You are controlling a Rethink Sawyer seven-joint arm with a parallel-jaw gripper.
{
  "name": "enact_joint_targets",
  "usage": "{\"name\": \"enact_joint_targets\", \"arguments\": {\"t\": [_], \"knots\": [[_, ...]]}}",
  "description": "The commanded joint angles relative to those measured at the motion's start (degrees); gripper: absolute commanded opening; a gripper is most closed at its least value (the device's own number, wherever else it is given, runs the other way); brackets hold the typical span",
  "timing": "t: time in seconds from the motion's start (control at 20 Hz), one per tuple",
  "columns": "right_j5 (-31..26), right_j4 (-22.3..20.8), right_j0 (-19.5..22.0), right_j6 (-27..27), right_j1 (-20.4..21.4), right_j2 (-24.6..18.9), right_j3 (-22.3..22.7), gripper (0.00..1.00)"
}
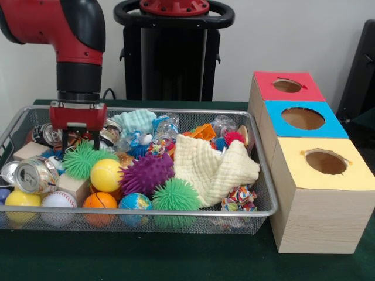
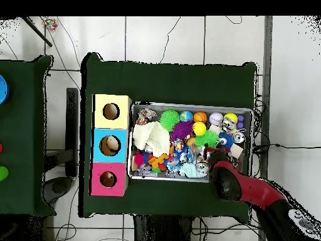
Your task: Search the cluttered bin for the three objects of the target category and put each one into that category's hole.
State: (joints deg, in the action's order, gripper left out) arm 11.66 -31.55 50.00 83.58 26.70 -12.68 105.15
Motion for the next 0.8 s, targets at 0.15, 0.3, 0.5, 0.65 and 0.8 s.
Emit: {"name": "enact_joint_targets", "arguments": {"t": [0.15, 0.3, 0.5, 0.65, 0.8], "knots": [[-1.79, -6.97, 1.87, 5.68, -10.08, 2.41, 4.45, 1.00], [-0.98, -7.53, 1.51, 5.56, -11.07, 3.96, 3.91, 1.00], [-0.68, -7.56, 1.95, 6.02, -10.88, 4.91, 4.79, 1.00], [-1.64, -8.06, 2.90, 5.73, -10.91, 4.62, 5.47, 1.00], [-2.76, -8.78, 5.18, 5.66, -11.22, 2.95, 5.93, 1.00]]}}
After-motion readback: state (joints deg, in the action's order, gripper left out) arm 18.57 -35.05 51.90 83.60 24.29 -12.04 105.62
